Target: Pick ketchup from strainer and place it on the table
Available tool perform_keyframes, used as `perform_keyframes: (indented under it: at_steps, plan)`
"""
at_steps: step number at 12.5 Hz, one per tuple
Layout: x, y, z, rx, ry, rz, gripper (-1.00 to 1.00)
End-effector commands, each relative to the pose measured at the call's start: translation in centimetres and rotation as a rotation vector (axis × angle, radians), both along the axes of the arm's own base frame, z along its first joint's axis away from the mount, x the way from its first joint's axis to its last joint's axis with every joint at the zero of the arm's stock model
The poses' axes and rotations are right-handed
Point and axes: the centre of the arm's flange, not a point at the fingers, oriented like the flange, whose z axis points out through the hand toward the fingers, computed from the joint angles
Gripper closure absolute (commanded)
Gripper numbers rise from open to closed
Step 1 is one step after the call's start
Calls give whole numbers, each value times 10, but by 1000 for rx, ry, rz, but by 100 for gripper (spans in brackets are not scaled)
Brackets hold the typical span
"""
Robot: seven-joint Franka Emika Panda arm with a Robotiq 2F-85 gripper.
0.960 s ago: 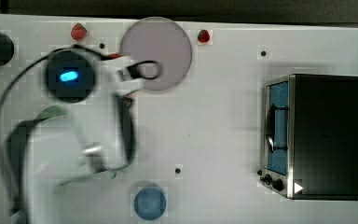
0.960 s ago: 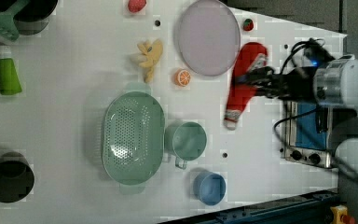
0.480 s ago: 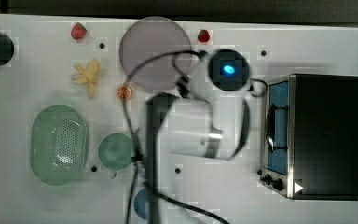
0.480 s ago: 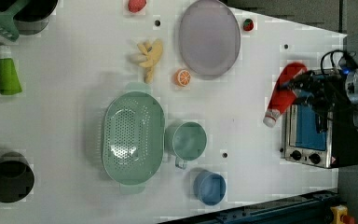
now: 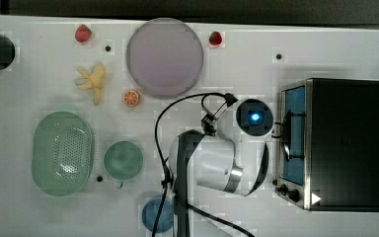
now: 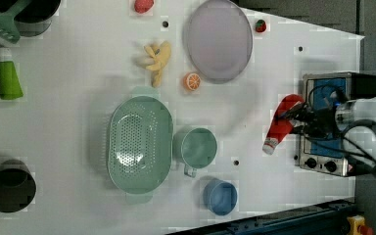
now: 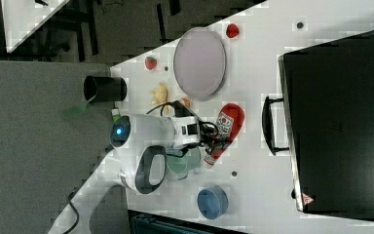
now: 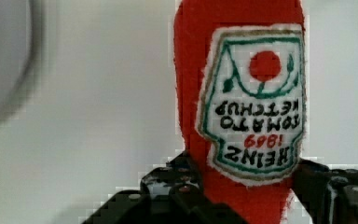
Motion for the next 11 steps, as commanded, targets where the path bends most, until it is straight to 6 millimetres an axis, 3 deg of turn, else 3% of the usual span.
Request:
perform_keyframes:
  at_steps: [1, 4, 5, 6, 8, 11]
  plan:
    - [12, 45, -18, -6, -64, 160, -23]
    - [11, 46, -59, -11, -58, 177, -85]
    - [13, 46, -62, -13, -72, 176, -99]
    - [16, 46, -57, -15, -87, 178, -100]
    - [33, 47, -17, -28, -158, 177, -100]
    - [50, 45, 68, -43, -200, 176, -100]
